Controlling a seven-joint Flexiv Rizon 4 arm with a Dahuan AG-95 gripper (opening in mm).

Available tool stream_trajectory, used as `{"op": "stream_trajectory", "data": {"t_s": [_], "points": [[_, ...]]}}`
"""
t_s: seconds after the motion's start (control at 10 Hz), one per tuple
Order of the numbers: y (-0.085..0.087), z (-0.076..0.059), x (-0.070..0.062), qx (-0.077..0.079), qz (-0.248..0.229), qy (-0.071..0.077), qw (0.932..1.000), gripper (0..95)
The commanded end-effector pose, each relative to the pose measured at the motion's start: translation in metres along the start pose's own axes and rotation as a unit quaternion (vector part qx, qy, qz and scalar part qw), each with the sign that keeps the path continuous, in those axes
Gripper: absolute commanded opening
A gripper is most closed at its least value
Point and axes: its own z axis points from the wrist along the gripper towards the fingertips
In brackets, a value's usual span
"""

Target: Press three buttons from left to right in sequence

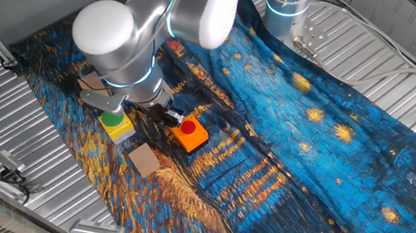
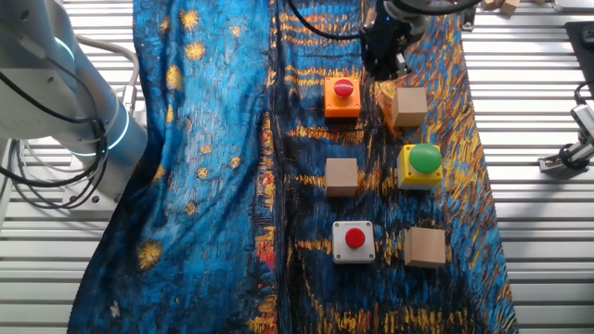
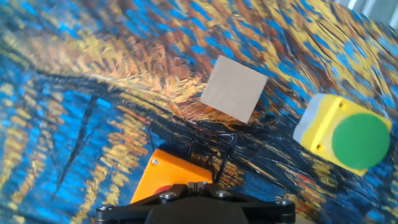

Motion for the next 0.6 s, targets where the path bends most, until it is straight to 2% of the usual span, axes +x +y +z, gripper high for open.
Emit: {"op": "stream_trajectory", "data": {"t_s": [0.1,0.2,0.3,0.4,0.6], "points": [[0.001,-0.002,0.005,-0.002,0.015,0.002,0.9999,0.0],[0.003,-0.004,0.014,-0.007,0.026,0.0,0.9996,0.0],[0.005,-0.005,0.017,-0.01,0.033,-0.001,0.9994,0.0],[0.013,-0.003,0.024,-0.021,0.051,-0.004,0.9985,0.0],[0.027,0.004,0.022,-0.02,0.067,-0.003,0.9976,0.0]]}}
